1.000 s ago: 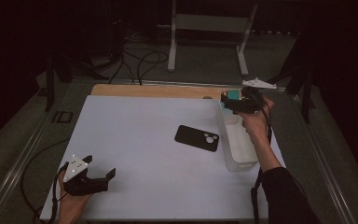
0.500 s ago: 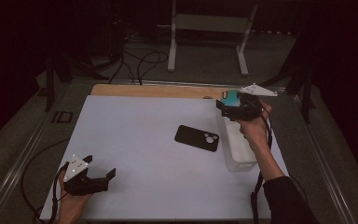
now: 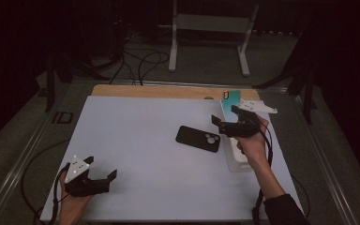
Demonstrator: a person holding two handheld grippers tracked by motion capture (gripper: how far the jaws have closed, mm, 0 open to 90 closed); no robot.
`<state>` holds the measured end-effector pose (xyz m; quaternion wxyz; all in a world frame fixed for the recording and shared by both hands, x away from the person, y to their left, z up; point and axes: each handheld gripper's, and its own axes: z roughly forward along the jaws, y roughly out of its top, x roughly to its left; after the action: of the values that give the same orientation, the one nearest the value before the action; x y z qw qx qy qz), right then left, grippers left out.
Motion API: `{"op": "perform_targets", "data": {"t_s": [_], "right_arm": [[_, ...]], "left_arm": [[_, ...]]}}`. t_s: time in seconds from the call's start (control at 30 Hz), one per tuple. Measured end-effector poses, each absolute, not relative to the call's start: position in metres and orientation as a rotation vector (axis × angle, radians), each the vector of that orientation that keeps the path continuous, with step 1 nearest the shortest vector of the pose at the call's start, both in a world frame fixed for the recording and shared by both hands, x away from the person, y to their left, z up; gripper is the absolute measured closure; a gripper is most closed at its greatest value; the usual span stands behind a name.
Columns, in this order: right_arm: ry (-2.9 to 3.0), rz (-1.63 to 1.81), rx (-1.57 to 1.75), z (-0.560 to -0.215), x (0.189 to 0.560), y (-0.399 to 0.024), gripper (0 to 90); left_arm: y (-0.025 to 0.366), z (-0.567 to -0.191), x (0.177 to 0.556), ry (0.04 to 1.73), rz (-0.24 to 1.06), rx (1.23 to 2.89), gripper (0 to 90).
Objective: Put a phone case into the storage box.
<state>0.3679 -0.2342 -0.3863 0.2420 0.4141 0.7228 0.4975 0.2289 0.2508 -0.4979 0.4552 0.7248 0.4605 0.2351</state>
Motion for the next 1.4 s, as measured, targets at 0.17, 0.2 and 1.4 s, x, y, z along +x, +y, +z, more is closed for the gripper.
{"op": "perform_targets", "data": {"t_s": [0.17, 0.2, 1.4], "right_arm": [[1.998, 1.385, 1.148, -0.401, 0.358, -0.229, 9.0], [1.990, 1.395, 1.155, -0.403, 0.356, -0.230, 9.0], [1.825, 1.403, 1.134, -0.460, 0.266, -0.276, 9.3]], "left_arm": [[0.249, -0.498, 0.229, 1.128, 0.581, 1.798, 0.0], [0.249, -0.498, 0.229, 1.127, 0.581, 1.799, 0.0], [0.246, -0.490, 0.228, 1.103, 0.597, 1.777, 0.0]]}}
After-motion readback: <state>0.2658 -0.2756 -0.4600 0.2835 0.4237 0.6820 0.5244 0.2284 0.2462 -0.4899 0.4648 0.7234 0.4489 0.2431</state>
